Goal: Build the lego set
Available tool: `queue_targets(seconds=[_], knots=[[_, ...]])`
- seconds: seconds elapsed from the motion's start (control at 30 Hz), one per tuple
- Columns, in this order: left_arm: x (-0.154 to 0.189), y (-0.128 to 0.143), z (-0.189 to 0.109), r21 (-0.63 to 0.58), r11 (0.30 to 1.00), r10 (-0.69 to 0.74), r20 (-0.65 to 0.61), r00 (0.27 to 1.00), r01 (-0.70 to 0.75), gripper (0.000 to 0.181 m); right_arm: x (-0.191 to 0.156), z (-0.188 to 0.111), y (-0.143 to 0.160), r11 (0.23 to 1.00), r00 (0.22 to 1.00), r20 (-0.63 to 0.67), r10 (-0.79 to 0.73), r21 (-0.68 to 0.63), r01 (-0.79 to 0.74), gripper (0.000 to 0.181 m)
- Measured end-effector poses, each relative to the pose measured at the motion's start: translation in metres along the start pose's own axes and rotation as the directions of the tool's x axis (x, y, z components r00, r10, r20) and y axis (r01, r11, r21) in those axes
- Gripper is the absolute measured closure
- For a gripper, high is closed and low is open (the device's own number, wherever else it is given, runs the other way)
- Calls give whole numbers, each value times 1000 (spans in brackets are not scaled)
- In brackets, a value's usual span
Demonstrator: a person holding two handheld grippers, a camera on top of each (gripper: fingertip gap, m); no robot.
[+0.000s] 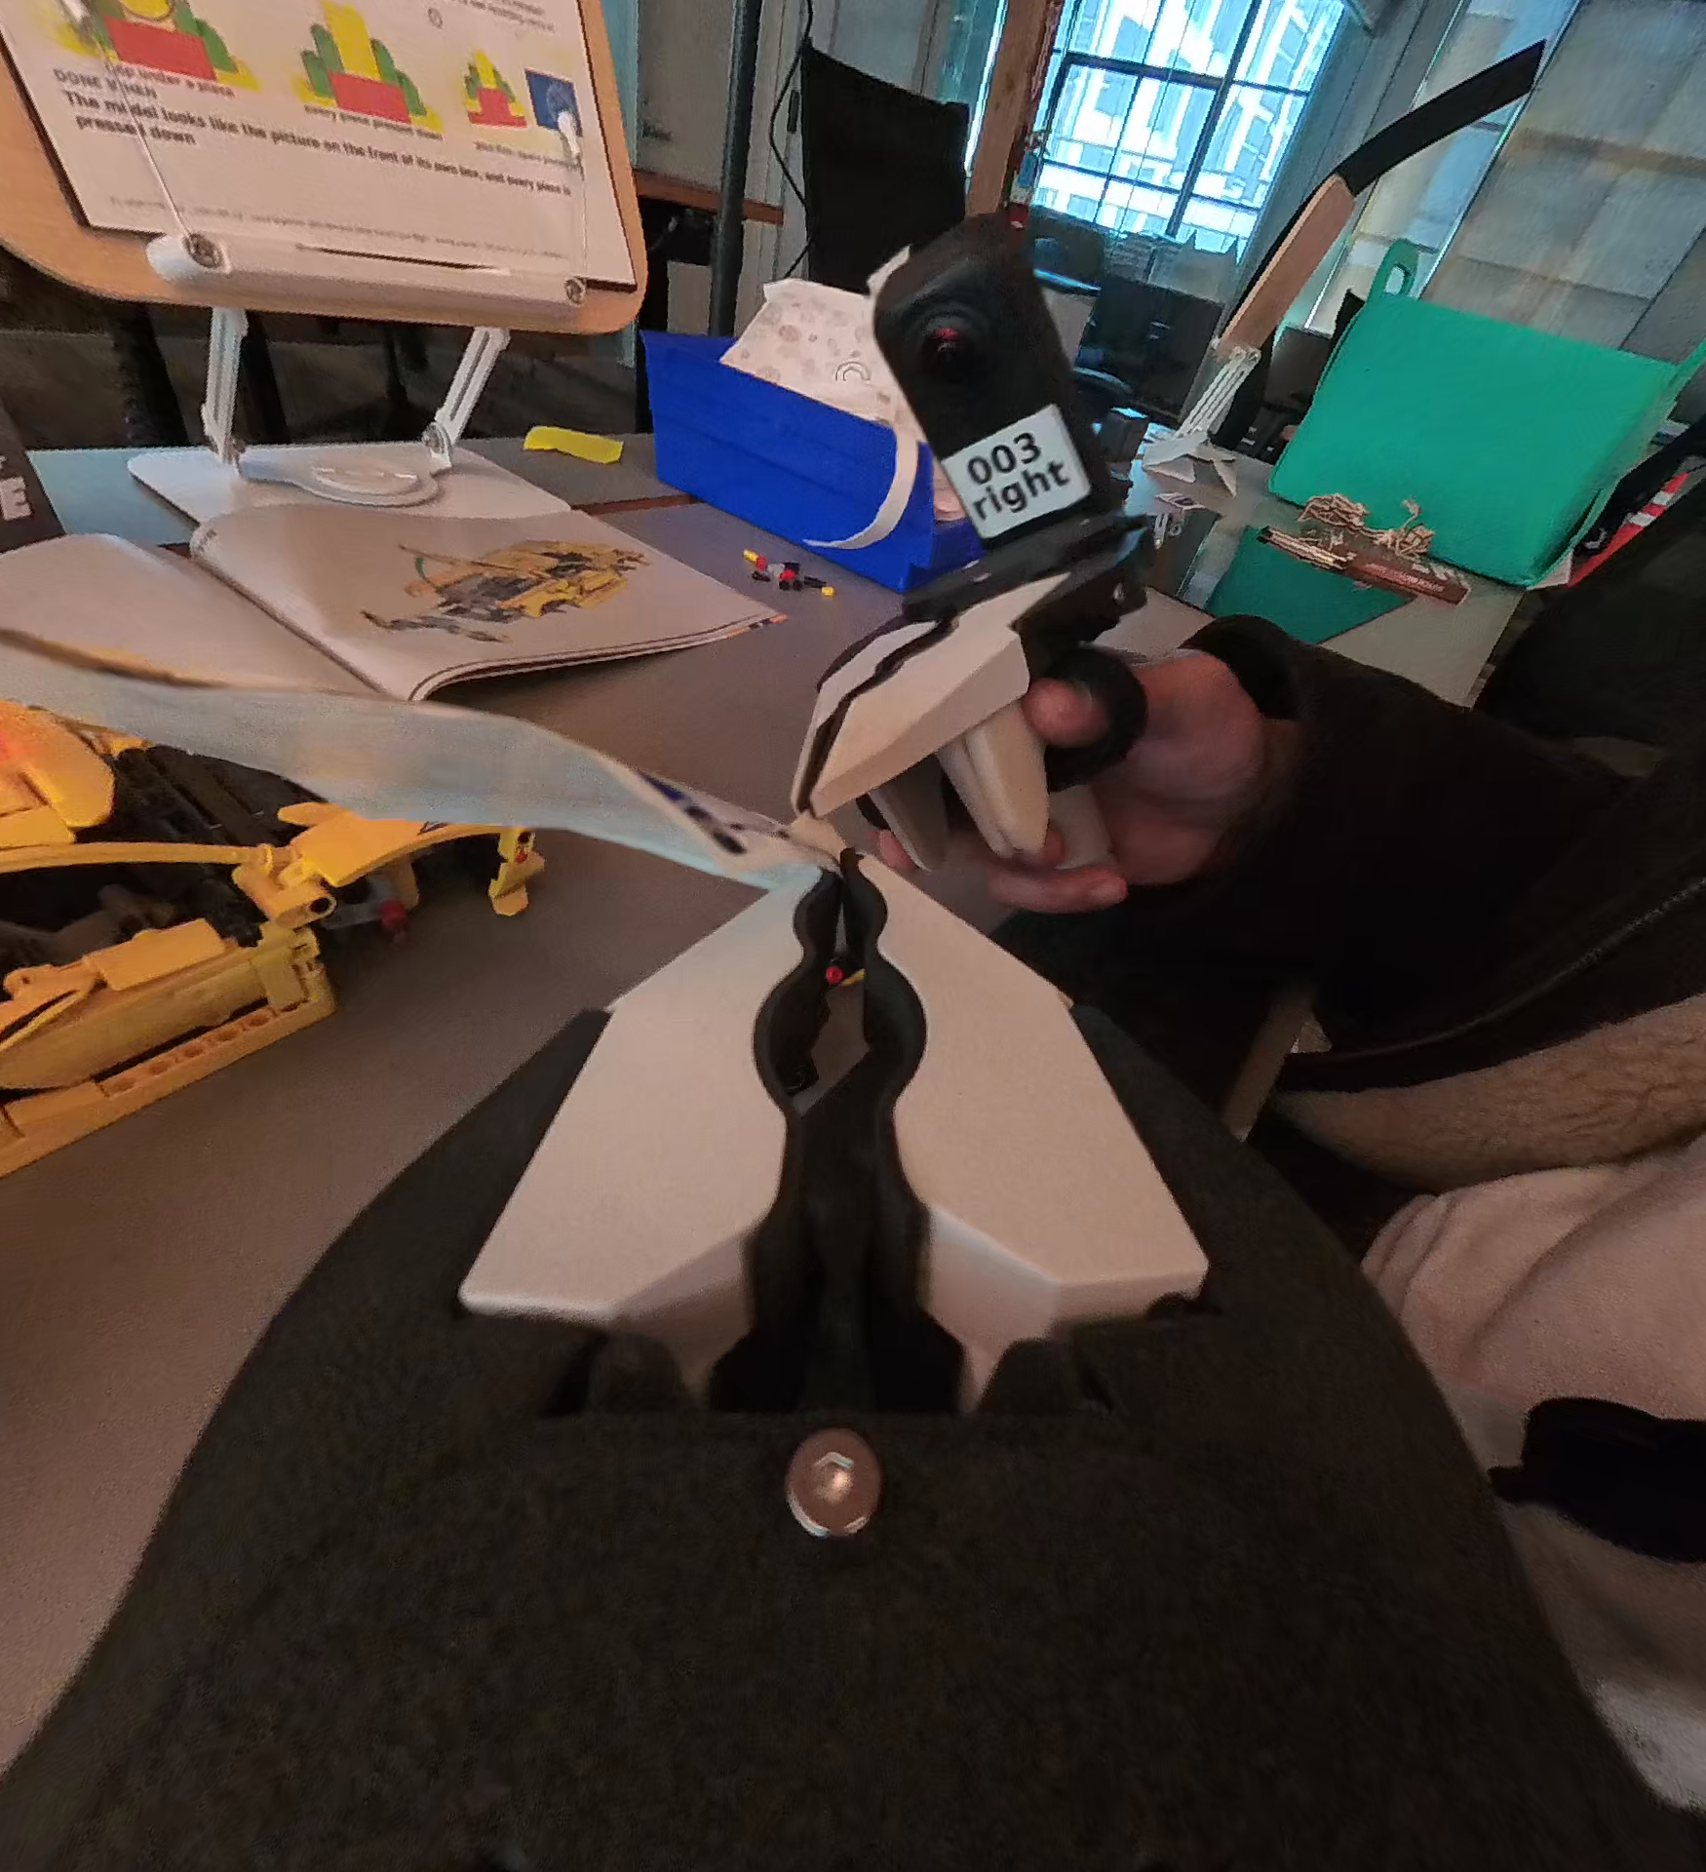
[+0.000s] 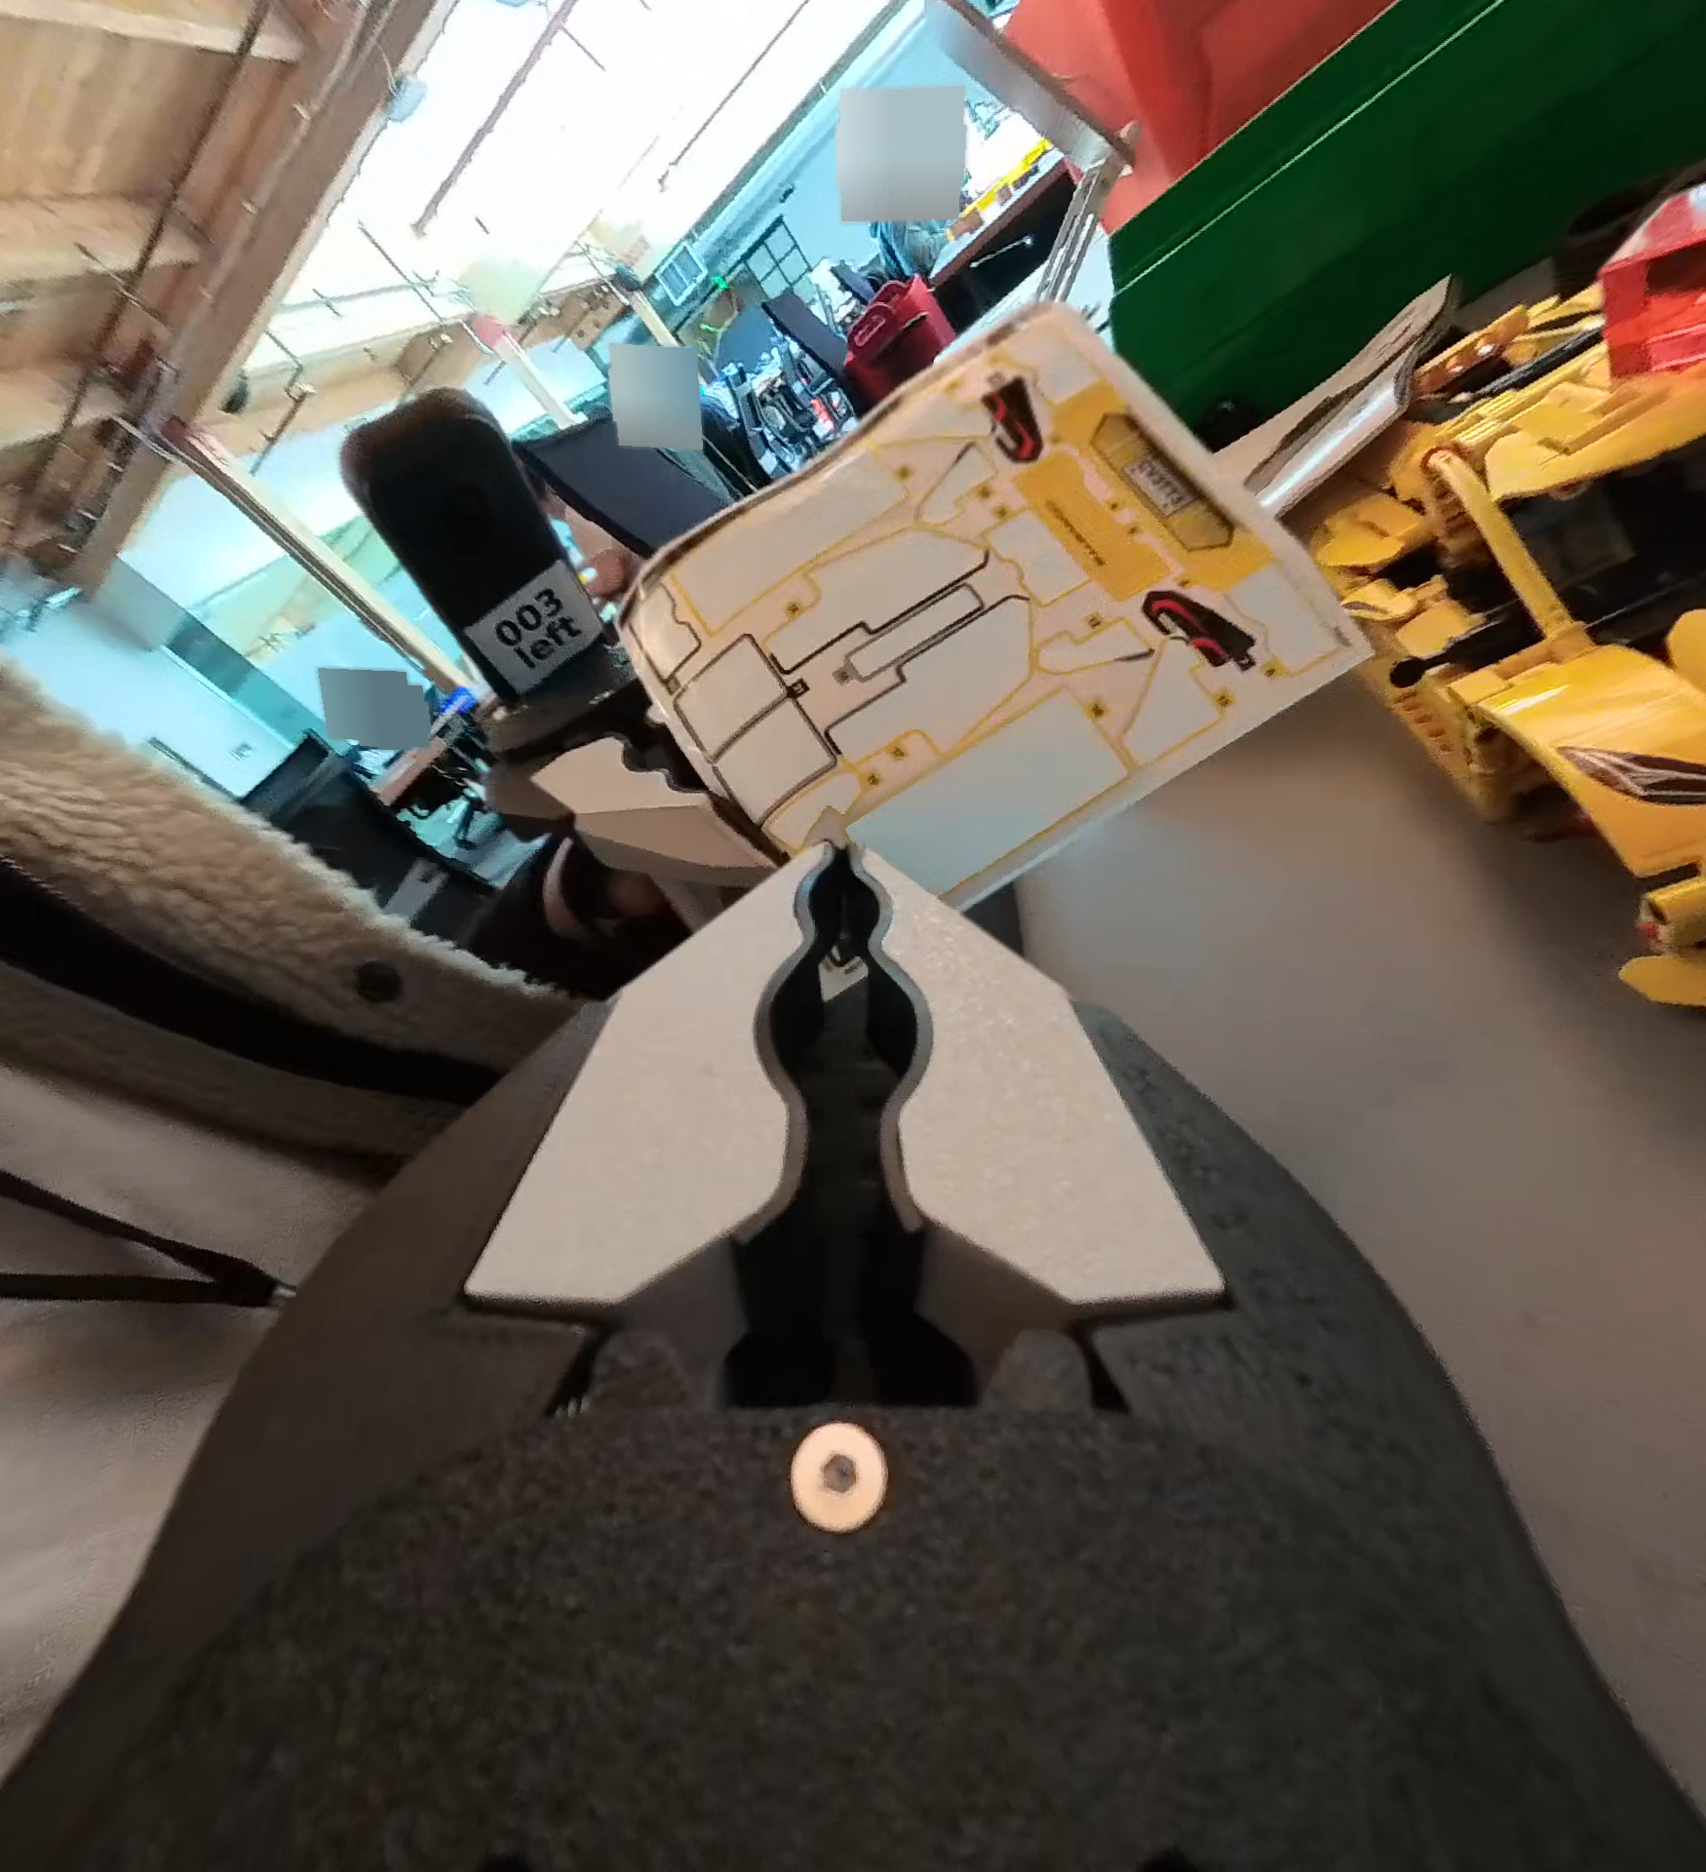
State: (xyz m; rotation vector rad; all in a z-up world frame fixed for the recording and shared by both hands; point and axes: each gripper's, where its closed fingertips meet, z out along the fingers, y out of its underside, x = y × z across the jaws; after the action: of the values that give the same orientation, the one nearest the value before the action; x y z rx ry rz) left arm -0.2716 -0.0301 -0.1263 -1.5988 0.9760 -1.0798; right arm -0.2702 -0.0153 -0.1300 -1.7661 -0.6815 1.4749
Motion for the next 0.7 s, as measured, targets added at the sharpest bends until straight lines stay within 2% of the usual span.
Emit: queue_targets(seconds=[0.3, 0.5, 0.57, 0.6, 0.7], knots=[[-4, 3, -5, -15, 1000, -6, 18, 1000, 7, 181, 13, -14, -15, 995, 991, -109, -74, 61, 81, 181], [-11, -2, -19, -3, 1000, 16, 63, 998, -16, 181, 25, -43, -42, 955, 948, -244, -204, 162, 247, 181], [-28, -18, -48, 17, 997, 73, 160, 984, -77, 181, 25, -51, -48, 935, 923, -288, -253, 174, 311, 181], [-41, -34, -74, 49, 993, 97, 234, 968, -111, 181, 26, -54, -49, 926, 911, -308, -274, 172, 337, 181], [-74, -89, -182, 260, 950, 49, 421, 906, -172, 181, 25, -57, -53, 912, 909, -311, -276, 216, 350, 181]])
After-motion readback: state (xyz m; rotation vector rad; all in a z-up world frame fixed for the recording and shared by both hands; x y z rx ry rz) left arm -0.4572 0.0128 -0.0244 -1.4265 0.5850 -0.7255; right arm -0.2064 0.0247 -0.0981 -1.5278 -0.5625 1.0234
